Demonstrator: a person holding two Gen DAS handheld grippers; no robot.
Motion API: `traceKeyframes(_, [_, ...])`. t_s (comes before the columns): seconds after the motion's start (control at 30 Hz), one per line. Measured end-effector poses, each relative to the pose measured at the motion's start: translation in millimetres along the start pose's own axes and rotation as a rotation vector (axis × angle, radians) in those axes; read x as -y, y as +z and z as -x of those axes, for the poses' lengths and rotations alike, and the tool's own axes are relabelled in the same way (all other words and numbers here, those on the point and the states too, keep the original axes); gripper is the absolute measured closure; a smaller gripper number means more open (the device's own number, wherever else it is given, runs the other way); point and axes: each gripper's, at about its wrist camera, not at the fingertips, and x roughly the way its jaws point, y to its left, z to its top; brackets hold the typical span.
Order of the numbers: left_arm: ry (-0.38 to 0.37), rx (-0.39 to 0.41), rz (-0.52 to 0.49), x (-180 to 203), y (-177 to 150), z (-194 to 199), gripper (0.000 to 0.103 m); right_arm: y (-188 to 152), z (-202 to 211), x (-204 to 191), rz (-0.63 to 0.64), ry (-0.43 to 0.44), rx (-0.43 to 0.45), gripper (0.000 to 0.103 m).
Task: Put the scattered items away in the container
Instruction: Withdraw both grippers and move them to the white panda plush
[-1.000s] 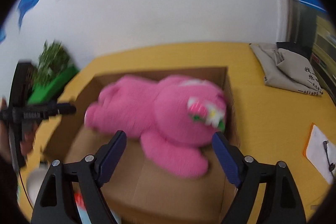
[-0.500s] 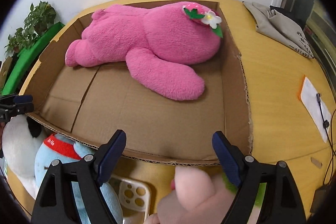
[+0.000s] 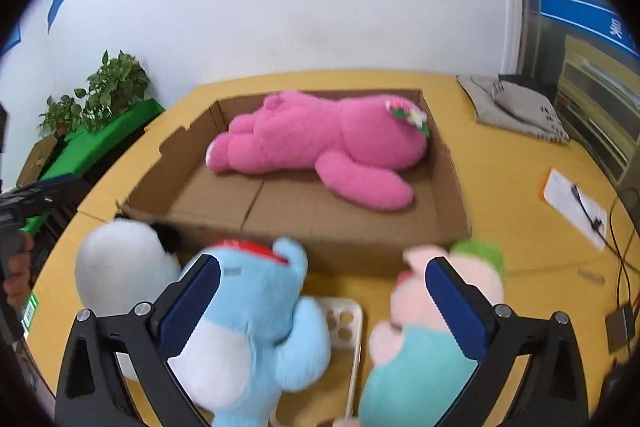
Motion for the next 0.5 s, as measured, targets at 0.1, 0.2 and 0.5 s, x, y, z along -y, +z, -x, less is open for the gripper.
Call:
traceKeyframes(0.1, [0.007,0.016,-0.03,20.4,-16.8,8.0,0.0,-14.9,2.1,1.1,-0.013,-0.025,-0.01,0.0])
traceKeyframes(0.2, [0.031,0.015,-0.062,40.4,-31.4,8.6,0.0,-21.5,14.4,2.4,-0.019,-0.041,0.013,0.0])
traceKeyframes(0.5, [-0.011,0.005,-0.039,58.4,-46.9,12.1,0.0,-23.0,48.4,-8.1,0.044,-0.056,0.072,0.0])
